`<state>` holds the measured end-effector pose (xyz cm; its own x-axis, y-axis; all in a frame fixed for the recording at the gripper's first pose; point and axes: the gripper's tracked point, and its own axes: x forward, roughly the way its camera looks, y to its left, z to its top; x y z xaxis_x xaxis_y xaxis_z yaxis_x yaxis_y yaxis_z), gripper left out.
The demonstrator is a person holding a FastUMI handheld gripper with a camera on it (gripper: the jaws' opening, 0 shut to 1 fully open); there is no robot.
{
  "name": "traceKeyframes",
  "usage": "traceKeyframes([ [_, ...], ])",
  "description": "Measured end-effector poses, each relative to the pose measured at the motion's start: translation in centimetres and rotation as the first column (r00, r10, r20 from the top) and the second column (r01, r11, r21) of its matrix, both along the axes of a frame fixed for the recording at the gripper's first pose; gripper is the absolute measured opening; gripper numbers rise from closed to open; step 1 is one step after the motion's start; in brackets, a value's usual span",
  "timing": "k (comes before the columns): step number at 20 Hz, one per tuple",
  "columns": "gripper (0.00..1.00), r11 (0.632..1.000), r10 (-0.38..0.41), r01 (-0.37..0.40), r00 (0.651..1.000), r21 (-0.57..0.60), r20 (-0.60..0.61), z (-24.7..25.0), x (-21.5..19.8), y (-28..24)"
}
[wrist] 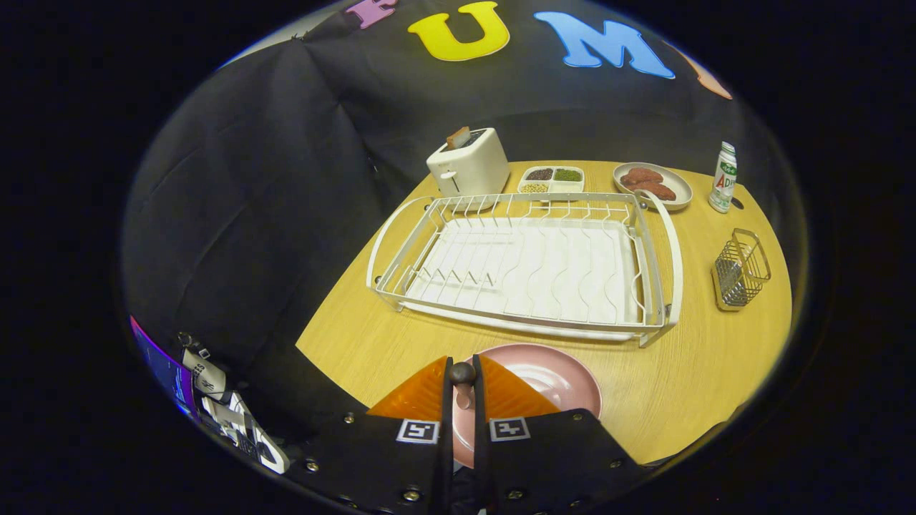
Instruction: Take the plate from the dish rack, then take the spoon from the basket and place it into the plate.
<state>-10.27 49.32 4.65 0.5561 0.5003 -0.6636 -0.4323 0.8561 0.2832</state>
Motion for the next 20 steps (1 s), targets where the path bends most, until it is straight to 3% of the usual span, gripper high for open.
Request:
traceKeyframes([
  [7,0.12,1.0,0.022,-0.022,1.0,-0.004,0.013,-0.4,-0.7,0.2],
  [12,0.26,1.0,0.017,-0.017,1.0,0.019,0.023,0.4,-0.2,0.0],
  [20,0.26,0.998,-0.031,0.029,0.998,0.047,0.053,2.5,0.5,-2.8],
])
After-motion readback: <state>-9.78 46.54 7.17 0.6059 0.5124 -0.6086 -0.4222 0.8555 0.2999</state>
